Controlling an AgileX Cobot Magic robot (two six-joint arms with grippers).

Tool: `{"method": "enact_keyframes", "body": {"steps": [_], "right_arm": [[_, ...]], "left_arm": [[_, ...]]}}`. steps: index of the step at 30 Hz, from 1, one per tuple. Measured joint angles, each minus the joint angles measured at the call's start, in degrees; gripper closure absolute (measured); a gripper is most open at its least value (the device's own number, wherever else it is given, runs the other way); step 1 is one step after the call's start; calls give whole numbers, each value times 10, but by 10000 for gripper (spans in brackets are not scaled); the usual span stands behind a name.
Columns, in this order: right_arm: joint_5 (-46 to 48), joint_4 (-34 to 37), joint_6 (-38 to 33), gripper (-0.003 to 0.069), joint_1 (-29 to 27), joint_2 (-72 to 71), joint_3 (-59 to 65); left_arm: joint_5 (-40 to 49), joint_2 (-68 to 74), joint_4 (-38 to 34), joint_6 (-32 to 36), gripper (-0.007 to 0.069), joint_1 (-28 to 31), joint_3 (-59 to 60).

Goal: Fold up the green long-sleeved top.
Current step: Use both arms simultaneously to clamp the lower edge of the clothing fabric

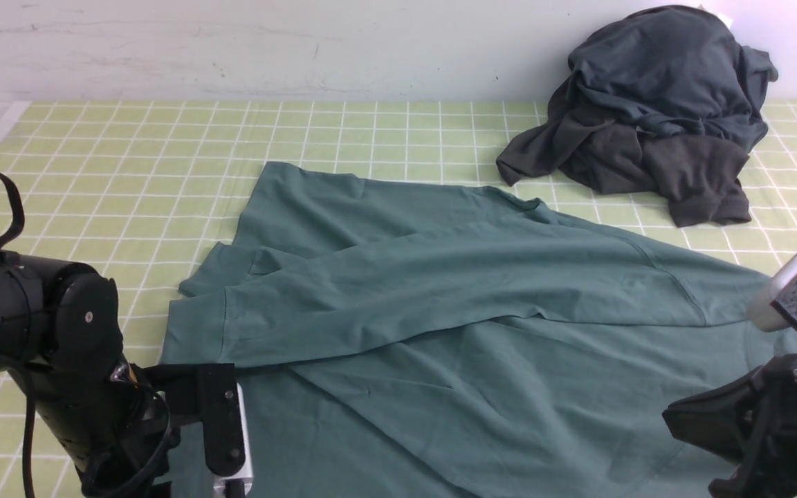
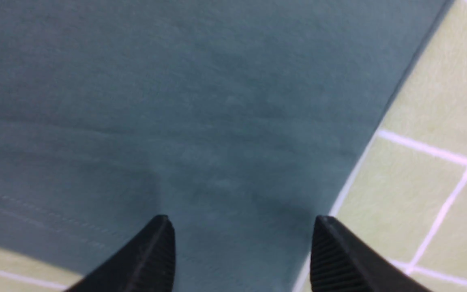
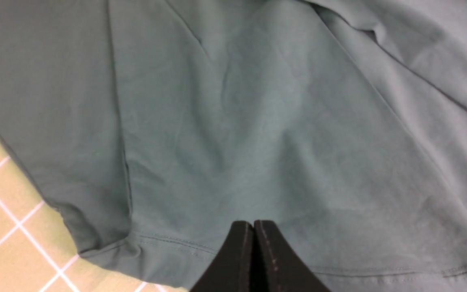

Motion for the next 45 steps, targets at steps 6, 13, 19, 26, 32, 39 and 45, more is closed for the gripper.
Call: {"method": "enact_keyframes", "body": {"steps": [6, 13, 19, 26, 32, 39, 45], "right_arm": [[1, 0, -2, 673, 11, 0, 0], [1, 2, -2, 673, 13, 0, 0], [2, 2, -2, 673, 13, 0, 0], [3, 4, -3, 673, 13, 0, 0], [3, 6, -3, 673, 13, 0, 0], [3, 6, -3, 673, 13, 0, 0], [3, 13, -51, 673, 35, -7, -4]], "left_arm": [[-13, 0, 57, 0, 204, 0, 5], [-13, -32, 38, 0, 215, 0, 15], [-52, -81, 38, 43, 218, 0, 86], [-144, -75, 91, 76, 256, 0, 128], [-162, -71, 83, 75, 428, 0, 128], [-159, -101, 53, 68, 605, 0, 128], [-157, -145, -20, -34, 605, 0, 128]]}}
